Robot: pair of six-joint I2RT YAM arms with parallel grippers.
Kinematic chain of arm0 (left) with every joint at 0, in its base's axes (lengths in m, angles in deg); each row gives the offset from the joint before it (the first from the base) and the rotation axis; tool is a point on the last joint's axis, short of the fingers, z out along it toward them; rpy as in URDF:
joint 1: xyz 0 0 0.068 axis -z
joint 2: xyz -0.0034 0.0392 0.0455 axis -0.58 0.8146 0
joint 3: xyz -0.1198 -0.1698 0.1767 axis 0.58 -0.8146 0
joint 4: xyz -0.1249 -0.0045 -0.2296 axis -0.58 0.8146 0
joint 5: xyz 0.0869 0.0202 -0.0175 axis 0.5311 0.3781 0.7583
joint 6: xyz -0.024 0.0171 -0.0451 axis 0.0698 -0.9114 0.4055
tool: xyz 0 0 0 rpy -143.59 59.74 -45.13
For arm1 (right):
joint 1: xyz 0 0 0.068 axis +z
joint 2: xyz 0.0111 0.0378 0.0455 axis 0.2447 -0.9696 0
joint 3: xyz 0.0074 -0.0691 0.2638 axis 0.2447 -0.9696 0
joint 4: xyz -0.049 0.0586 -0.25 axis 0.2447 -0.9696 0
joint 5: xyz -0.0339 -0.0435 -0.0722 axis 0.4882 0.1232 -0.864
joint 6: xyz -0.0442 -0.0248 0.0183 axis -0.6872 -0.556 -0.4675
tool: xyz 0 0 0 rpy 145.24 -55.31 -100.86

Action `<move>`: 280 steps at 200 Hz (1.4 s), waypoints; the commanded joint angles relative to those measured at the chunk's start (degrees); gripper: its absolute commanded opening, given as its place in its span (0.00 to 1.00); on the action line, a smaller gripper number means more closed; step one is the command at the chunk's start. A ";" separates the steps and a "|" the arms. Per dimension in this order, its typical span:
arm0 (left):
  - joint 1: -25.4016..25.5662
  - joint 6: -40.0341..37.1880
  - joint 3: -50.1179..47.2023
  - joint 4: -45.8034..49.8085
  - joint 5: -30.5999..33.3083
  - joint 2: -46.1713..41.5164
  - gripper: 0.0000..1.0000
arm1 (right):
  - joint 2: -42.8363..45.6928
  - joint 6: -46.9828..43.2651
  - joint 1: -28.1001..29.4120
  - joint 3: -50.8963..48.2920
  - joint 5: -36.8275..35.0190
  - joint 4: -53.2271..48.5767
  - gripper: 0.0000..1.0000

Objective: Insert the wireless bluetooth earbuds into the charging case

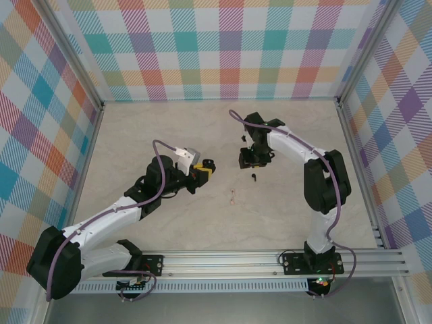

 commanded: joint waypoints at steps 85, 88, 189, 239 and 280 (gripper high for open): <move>-0.64 0.52 1.56 -0.72 -0.03 0.03 0.20 | -7.55 12.33 -0.27 1.88 -6.72 -2.52 0.46; -0.66 0.51 1.50 -0.76 -0.06 0.04 0.20 | -7.72 12.51 -0.28 1.94 -6.70 -2.59 0.45; -0.64 0.43 1.82 -0.92 -0.24 0.53 0.20 | -10.48 14.21 -0.10 3.50 -6.04 -4.10 0.37; -0.64 0.48 2.08 -0.91 -0.42 1.00 0.20 | -11.53 14.26 -0.11 3.64 -5.82 -4.37 0.35; -0.64 0.48 2.16 -0.92 -0.39 1.27 0.20 | -12.23 14.45 -0.10 3.55 -6.01 -4.28 0.34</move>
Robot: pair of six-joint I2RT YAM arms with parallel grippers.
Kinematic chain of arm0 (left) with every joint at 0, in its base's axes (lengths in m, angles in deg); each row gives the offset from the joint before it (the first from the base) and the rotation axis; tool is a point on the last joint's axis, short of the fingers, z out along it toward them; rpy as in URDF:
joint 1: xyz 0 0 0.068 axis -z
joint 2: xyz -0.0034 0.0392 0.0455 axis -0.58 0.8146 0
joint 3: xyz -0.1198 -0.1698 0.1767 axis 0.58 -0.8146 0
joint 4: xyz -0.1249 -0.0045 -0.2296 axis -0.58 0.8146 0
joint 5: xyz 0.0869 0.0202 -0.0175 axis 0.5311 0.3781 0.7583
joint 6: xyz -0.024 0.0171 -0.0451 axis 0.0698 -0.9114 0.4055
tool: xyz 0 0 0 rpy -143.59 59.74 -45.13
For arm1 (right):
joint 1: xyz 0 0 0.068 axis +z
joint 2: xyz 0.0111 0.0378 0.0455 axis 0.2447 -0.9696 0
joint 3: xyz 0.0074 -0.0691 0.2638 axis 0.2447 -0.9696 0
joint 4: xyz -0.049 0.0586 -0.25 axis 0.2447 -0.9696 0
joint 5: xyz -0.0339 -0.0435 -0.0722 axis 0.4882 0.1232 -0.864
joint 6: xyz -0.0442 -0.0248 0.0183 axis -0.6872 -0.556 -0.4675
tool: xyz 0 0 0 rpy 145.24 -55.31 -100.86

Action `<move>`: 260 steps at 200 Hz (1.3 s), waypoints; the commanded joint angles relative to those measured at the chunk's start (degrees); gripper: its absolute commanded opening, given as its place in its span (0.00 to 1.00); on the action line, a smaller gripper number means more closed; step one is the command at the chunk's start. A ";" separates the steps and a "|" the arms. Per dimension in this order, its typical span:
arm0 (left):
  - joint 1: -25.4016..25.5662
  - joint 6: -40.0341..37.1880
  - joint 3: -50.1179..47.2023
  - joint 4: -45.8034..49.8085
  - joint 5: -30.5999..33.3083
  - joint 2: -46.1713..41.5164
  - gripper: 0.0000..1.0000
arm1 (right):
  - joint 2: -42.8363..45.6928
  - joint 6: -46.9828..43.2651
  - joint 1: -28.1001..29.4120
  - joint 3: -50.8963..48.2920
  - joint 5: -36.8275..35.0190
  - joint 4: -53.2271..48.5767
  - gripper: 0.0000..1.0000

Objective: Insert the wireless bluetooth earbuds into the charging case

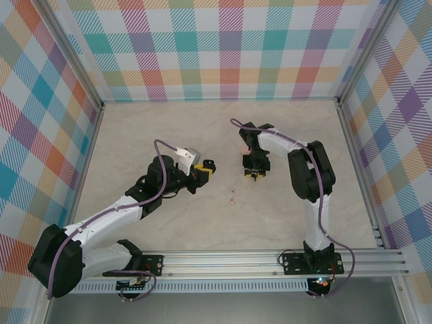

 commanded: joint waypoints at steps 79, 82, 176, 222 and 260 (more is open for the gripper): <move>-0.69 0.65 2.05 -0.50 -0.48 -0.13 0.20 | -2.89 0.99 -0.11 0.88 -0.15 -0.40 0.28; -0.65 0.65 2.07 -0.48 -0.44 -0.07 0.20 | -2.90 0.95 -0.11 0.89 -0.22 -0.36 0.27; -0.64 1.15 1.73 -0.47 -0.43 0.15 0.20 | 5.20 -3.59 -0.06 -4.47 -0.38 5.40 0.24; -0.64 2.87 0.81 -4.15 -0.40 1.96 0.20 | 14.91 -4.15 -0.11 -10.61 5.77 12.53 0.23; -0.64 4.08 0.41 -7.06 -0.74 4.05 0.19 | 23.40 -4.50 -0.11 -13.76 11.14 17.05 0.23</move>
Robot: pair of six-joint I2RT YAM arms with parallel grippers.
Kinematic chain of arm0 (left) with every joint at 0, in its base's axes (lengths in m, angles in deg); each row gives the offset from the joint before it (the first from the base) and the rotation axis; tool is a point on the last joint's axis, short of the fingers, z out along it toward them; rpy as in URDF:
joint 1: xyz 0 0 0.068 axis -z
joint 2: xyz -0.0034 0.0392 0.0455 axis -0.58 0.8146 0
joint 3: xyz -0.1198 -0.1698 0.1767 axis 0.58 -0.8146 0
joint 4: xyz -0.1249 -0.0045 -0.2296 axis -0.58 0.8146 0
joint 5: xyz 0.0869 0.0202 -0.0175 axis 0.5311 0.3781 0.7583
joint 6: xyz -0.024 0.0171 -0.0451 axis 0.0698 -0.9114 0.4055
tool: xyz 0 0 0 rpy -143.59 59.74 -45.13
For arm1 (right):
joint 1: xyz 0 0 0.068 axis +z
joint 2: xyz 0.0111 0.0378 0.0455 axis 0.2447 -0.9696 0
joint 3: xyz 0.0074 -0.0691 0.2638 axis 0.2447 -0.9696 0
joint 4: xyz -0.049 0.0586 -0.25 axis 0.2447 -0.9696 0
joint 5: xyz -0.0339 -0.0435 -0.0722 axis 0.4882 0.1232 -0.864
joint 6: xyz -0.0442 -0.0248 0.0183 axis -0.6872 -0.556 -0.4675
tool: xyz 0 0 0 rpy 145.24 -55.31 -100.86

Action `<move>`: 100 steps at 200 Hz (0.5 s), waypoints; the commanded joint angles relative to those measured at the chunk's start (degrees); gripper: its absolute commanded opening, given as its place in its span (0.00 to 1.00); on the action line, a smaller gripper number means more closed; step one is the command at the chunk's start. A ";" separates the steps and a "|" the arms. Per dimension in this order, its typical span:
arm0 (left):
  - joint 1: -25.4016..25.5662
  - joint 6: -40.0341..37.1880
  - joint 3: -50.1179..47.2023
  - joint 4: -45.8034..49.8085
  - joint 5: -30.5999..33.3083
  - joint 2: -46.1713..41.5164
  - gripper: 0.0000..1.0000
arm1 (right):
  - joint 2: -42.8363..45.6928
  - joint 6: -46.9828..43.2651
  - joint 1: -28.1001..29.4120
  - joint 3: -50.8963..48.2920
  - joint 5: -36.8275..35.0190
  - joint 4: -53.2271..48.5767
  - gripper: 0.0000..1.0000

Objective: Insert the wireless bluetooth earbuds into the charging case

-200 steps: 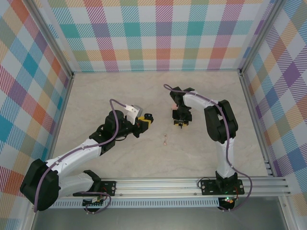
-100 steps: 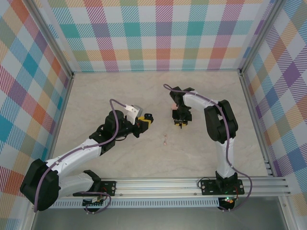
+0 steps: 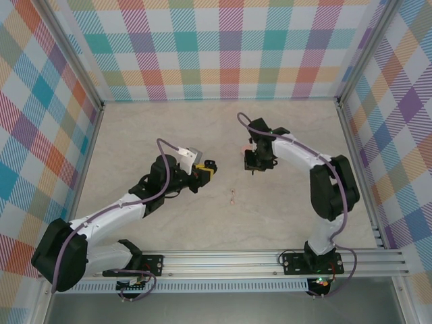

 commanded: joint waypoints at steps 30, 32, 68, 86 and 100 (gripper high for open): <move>-0.64 1.03 0.23 -8.07 -1.98 2.28 0.19 | 11.91 -1.00 -0.02 -3.46 9.40 8.17 0.23; -0.64 1.00 0.15 -8.44 -2.14 2.38 0.19 | 12.26 -0.92 0.00 -3.55 9.77 8.40 0.23; -0.64 -0.55 -1.26 -16.20 -4.03 4.68 0.19 | 18.80 -0.38 0.67 -4.12 13.89 12.14 0.23; -0.64 -0.96 -2.44 -21.43 -5.58 5.97 0.19 | 21.46 -0.23 1.25 -3.86 15.43 13.46 0.23; -0.68 -0.68 -3.12 -25.34 -6.01 6.85 0.19 | 23.51 -0.28 1.78 -3.76 16.08 14.41 0.24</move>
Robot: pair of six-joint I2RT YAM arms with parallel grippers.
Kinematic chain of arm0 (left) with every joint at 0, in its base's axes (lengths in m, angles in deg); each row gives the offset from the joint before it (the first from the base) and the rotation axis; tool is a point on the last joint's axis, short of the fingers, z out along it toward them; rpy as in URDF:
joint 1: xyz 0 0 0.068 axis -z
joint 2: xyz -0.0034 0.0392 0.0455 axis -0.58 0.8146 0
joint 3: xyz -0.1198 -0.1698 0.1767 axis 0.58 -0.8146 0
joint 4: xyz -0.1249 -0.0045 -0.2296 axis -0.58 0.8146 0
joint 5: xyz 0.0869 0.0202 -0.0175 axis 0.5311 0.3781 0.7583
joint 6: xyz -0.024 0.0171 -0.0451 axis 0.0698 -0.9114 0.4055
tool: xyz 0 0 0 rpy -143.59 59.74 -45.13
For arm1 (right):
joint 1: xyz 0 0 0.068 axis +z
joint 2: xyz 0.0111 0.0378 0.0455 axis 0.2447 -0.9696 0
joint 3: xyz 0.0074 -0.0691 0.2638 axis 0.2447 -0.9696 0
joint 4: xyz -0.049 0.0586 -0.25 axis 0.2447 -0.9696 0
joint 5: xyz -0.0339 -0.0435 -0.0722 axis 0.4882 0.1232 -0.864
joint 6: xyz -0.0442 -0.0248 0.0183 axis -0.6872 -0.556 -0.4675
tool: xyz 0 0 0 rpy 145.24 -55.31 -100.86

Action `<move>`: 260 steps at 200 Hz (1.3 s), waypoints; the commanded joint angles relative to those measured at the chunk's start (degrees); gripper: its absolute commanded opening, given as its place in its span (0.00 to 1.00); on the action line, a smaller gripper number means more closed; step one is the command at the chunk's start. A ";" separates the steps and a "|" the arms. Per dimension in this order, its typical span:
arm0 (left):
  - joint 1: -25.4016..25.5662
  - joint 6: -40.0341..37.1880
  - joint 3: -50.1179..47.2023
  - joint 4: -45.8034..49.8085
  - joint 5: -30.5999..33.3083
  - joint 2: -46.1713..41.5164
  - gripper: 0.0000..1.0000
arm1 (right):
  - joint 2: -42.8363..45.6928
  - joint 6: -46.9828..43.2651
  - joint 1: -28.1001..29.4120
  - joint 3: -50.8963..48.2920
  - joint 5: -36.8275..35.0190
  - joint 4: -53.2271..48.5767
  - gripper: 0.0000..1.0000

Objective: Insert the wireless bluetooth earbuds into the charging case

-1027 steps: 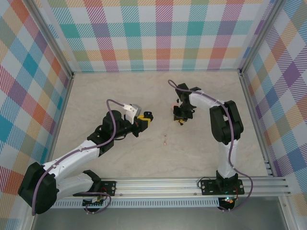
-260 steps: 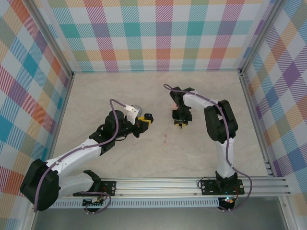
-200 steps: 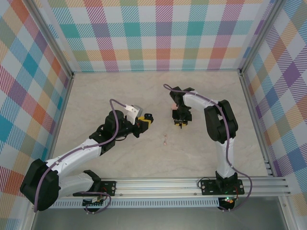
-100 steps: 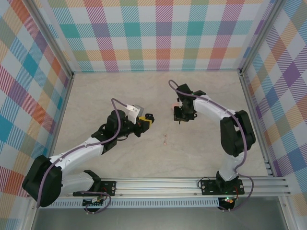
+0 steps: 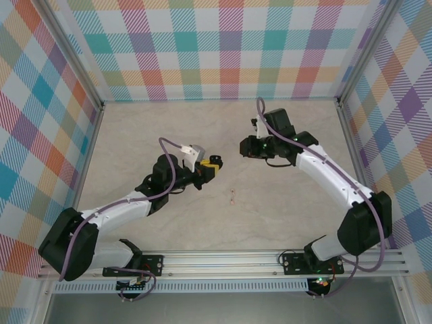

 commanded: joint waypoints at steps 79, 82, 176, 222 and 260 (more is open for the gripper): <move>-0.55 -0.68 0.11 -15.90 -7.38 3.31 0.19 | 7.87 -0.20 4.95 1.56 4.23 5.74 0.24; -0.55 -0.55 0.29 -16.05 -7.48 3.29 0.19 | 7.88 -0.15 5.12 1.77 4.22 5.71 0.24; 0.50 1.26 2.25 -15.82 -8.87 1.31 0.19 | 5.43 -0.87 9.71 5.77 2.65 5.81 0.24; 0.93 1.77 3.17 -15.35 -8.95 -0.25 0.19 | 4.44 -1.97 11.28 6.57 1.06 5.23 0.24; 1.00 1.62 3.70 -14.20 -9.27 -1.39 0.19 | 4.10 -2.25 11.65 6.92 0.70 5.28 0.24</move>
